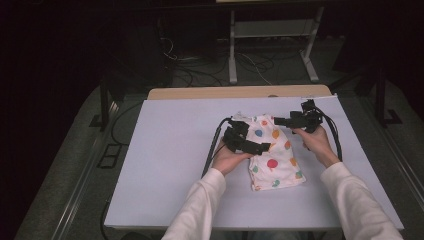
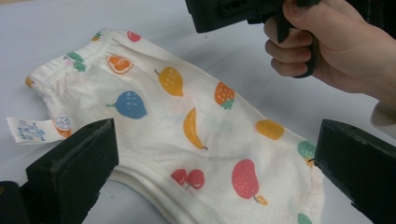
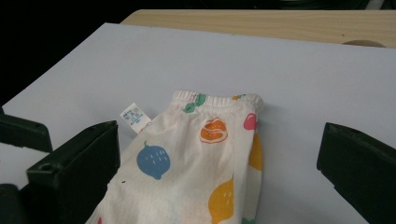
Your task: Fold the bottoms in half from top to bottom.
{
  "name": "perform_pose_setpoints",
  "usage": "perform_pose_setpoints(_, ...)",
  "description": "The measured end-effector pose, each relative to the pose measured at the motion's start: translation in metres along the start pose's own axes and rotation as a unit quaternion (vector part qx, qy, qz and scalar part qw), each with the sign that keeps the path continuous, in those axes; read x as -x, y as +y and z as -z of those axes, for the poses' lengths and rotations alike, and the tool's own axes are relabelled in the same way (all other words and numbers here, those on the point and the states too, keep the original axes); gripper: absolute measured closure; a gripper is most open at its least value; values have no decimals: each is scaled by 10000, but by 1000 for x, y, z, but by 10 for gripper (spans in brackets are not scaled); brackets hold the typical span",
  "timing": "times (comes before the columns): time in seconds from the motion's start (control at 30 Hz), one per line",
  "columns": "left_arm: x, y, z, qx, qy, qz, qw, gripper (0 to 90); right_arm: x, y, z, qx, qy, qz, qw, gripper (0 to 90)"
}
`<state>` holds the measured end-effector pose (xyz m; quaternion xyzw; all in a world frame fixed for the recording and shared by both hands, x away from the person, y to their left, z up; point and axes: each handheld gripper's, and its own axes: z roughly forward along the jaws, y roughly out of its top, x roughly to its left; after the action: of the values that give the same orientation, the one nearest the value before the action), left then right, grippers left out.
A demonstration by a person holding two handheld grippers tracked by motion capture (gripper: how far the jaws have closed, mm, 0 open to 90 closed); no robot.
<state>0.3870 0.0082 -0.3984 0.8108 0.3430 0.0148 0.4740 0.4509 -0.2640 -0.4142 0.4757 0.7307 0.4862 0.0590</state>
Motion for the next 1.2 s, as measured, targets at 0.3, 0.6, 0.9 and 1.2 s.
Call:
perform_pose_setpoints(0.3, -20, 6, 2, 28, 115, 5, 9999, 0, 6, -1, -3, -38, 23, -7, 10000, 0)
perform_pose_setpoints(0.6, -38, 13, 7, 3, 181, 16, 9998, 0, 11, 0, -6, -109, -7, -52, 9999, 0)
perform_pose_setpoints(0.9, -51, 14, 4, 39, 118, 189, 9997, 0, 9, 11, -10, -229, 7, 1, 9997, 0)
perform_pose_setpoints(1.2, -70, 25, -5, -153, 142, 365, 9991, 0, 13, 17, -21, -427, -4, -34, 9991, 0)
